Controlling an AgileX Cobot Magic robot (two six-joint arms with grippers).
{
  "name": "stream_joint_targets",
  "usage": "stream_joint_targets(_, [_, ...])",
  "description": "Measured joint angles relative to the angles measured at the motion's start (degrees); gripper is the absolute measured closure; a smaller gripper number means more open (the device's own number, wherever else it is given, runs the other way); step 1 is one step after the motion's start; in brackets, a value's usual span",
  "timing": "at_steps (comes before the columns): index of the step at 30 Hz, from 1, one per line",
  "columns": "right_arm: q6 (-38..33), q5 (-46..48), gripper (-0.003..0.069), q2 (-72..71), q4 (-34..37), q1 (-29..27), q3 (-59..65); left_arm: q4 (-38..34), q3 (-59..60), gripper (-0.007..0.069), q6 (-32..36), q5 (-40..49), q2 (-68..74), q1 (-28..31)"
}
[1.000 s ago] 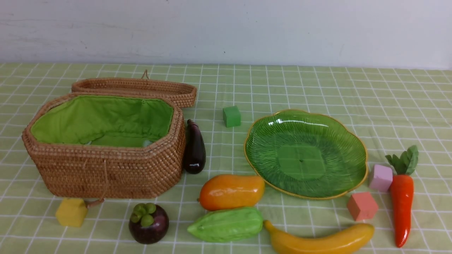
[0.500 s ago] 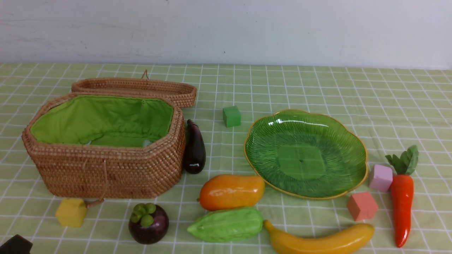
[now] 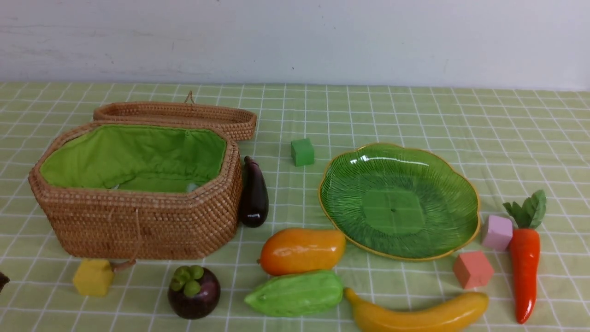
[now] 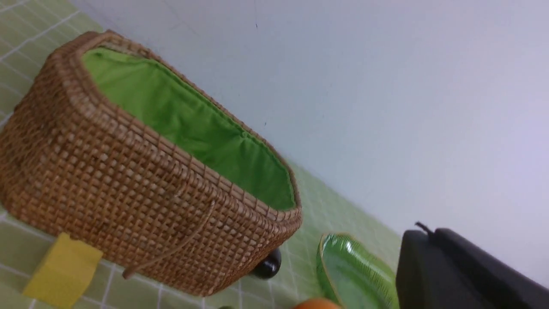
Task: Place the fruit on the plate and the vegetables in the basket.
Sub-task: Grab a mangosteen with your left arm and put it on the plate on the right
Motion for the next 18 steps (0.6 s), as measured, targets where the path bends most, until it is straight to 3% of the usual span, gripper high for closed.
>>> stream_joint_targets(5, [6.7,-9.0,0.0419,0.0,7.2,0.0,0.0,1.0,-10.4,0.0638,11.6,12.4,12.6,-1.2])
stream_joint_targets(8, [9.3,-6.1,0.0422,0.0,8.7,0.0,-1.9,1.3,-13.2,0.0638,16.3,15.5,17.7,-2.8])
stream_joint_targets(12, [7.7,9.5,0.0497,3.6,8.2,0.8,-13.8,1.6,-17.4,0.0638,21.3,18.3,26.5,-6.4])
stream_joint_targets(18, [-9.4,37.9,0.0611,15.6,8.0,3.5,-35.5,4.9,-21.0,0.0635,23.7,18.3,38.4,-11.0])
